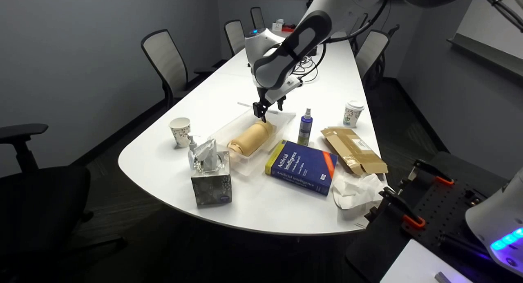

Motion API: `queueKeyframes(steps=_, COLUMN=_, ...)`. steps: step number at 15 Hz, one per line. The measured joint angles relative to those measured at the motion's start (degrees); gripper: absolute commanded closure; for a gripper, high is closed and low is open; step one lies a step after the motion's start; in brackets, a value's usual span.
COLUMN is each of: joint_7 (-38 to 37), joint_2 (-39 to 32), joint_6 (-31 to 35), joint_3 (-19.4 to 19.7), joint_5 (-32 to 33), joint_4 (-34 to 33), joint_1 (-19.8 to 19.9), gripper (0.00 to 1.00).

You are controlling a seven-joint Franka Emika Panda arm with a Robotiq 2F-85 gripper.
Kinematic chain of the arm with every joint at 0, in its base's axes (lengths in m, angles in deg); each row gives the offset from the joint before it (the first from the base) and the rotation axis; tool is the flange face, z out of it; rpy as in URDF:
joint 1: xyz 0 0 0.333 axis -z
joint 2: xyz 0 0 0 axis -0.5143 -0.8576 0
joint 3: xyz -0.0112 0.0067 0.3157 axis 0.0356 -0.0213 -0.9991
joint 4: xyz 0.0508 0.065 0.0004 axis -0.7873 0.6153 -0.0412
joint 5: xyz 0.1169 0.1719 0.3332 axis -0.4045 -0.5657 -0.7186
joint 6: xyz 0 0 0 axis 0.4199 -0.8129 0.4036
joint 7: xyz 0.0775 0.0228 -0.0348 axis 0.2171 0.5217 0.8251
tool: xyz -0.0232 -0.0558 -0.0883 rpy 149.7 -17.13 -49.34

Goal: Open the storage bin, then place the blue bottle inside it

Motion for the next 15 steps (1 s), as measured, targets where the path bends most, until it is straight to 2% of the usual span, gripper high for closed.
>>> queueKeyframes(steps=3, joint_7=-1.2, joint_2=4.9, joint_6=-3.1, joint_3=0.2, joint_5=-2.8, joint_4=3.1, joint_1=1.2, gripper=0.00)
queueKeyframes(steps=7, joint_7=-5.6, joint_2=13.5, joint_6=-6.6, joint_3=1.0, joint_5=-5.2, joint_4=11.2, joint_1=3.7, gripper=0.00)
queueKeyframes(steps=10, joint_7=-7.4, joint_2=17.8, joint_6=-6.5, joint_3=1.3, joint_5=-7.5, joint_4=17.6, joint_1=6.7, gripper=0.00)
queueKeyframes(steps=15, joint_7=-7.9, joint_2=18.4, joint_6=-1.4, joint_3=1.3, joint_5=-10.1, joint_4=24.1, joint_1=10.1, gripper=0.00)
